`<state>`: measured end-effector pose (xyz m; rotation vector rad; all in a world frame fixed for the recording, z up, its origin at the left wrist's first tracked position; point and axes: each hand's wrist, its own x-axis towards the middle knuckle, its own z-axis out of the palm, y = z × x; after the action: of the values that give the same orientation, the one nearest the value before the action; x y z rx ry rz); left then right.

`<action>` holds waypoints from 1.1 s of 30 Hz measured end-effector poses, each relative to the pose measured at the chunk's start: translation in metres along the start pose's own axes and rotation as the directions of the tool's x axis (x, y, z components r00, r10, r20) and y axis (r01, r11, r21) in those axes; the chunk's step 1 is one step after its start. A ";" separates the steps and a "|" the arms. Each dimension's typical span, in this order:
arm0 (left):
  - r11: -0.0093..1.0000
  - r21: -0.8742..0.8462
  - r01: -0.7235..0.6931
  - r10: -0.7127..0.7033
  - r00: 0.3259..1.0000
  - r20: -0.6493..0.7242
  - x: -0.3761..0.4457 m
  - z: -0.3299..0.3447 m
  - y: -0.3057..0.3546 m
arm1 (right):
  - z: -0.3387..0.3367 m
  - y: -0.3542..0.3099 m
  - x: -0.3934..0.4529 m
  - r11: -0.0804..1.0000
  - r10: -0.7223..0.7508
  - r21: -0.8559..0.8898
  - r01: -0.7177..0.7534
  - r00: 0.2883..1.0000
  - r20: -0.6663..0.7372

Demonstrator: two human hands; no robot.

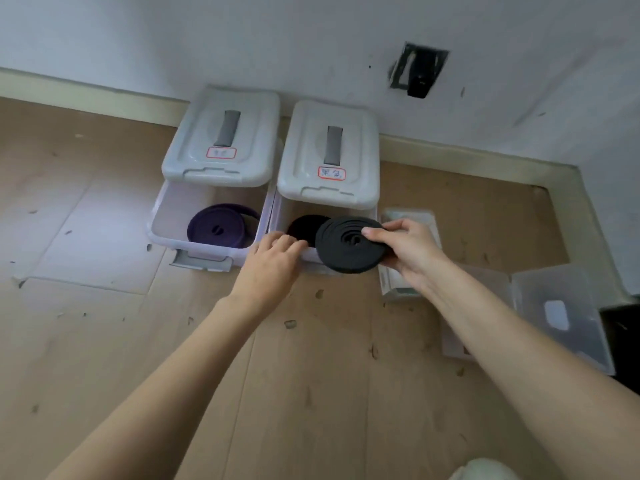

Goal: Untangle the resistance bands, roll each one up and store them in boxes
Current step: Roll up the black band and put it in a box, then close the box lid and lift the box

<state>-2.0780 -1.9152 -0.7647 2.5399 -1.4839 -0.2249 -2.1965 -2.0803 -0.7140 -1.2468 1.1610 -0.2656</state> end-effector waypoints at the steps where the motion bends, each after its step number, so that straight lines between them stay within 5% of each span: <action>1: 1.000 0.010 -0.008 0.008 1.000 -0.020 0.002 0.004 0.000 | 0.004 0.002 0.005 1.000 -0.002 -0.007 0.002 1.000 0.006; 8: 0.993 -0.098 -0.072 0.069 0.997 -0.036 -0.032 0.010 0.008 | 0.025 0.014 0.024 0.999 -0.042 0.008 0.042 0.997 -0.061; 12: 0.975 -0.207 -0.079 0.071 0.996 -0.048 -0.036 -0.001 0.002 | 0.026 0.023 0.025 0.970 -0.167 -0.200 0.139 0.978 -0.128; 17: 0.948 -0.316 0.048 -0.087 0.990 -0.109 -0.026 -0.018 -0.008 | 0.052 0.038 0.034 0.788 -0.277 -0.549 0.279 0.957 0.088; 22: 0.945 -0.328 0.018 -0.041 0.997 -0.063 -0.035 -0.010 -0.014 | 0.072 0.054 0.051 0.781 -0.151 -0.587 0.212 0.977 0.152; 27: 0.942 -0.336 0.007 -0.035 0.996 -0.080 -0.037 -0.009 -0.014 | 0.070 0.055 0.060 0.236 -0.172 -0.903 0.358 0.930 0.324; 33: 0.948 -0.317 0.000 -0.028 0.996 -0.083 -0.038 -0.009 -0.014 | 0.062 0.049 0.065 0.141 -0.185 -0.871 0.471 0.877 0.444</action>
<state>-2.0826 -1.8749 -0.7585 2.2743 -1.2811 -0.3228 -2.1379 -2.0713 -0.7977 -2.6488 0.7288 0.4211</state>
